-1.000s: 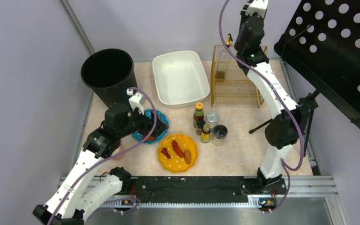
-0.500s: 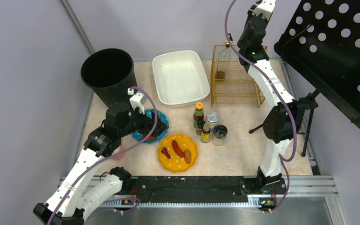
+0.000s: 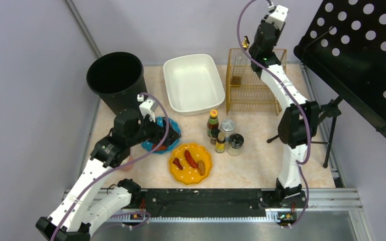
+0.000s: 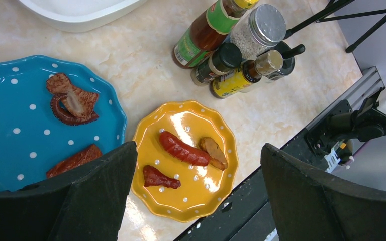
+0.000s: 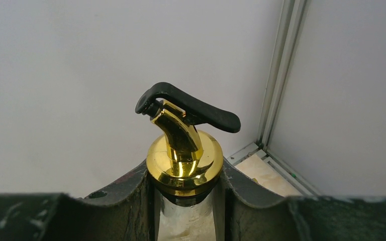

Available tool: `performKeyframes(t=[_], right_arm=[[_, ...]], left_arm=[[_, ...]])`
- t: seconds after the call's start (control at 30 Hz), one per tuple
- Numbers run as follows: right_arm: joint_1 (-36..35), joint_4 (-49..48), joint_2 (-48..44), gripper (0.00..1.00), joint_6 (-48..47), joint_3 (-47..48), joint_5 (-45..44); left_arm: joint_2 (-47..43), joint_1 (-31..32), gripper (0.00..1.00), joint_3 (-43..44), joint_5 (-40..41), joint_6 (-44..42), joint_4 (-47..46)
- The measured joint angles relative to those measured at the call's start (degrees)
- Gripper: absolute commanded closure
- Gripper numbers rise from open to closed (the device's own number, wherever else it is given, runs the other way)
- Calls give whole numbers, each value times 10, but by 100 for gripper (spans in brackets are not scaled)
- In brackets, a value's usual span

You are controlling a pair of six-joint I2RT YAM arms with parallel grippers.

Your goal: Clear the kitchen counter

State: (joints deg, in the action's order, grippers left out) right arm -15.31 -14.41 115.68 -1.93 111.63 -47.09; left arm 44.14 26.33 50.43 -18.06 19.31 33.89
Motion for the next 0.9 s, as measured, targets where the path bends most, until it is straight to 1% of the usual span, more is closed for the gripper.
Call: performKeyframes(t=[0.33, 0.9], right_arm=[[-1, -17, 5, 100, 9, -47, -14], [-3, -17, 41, 100, 26, -60, -25]], left_arm=[[0, 0, 3, 0, 1, 0, 0], [0, 0, 3, 0, 1, 0, 0]])
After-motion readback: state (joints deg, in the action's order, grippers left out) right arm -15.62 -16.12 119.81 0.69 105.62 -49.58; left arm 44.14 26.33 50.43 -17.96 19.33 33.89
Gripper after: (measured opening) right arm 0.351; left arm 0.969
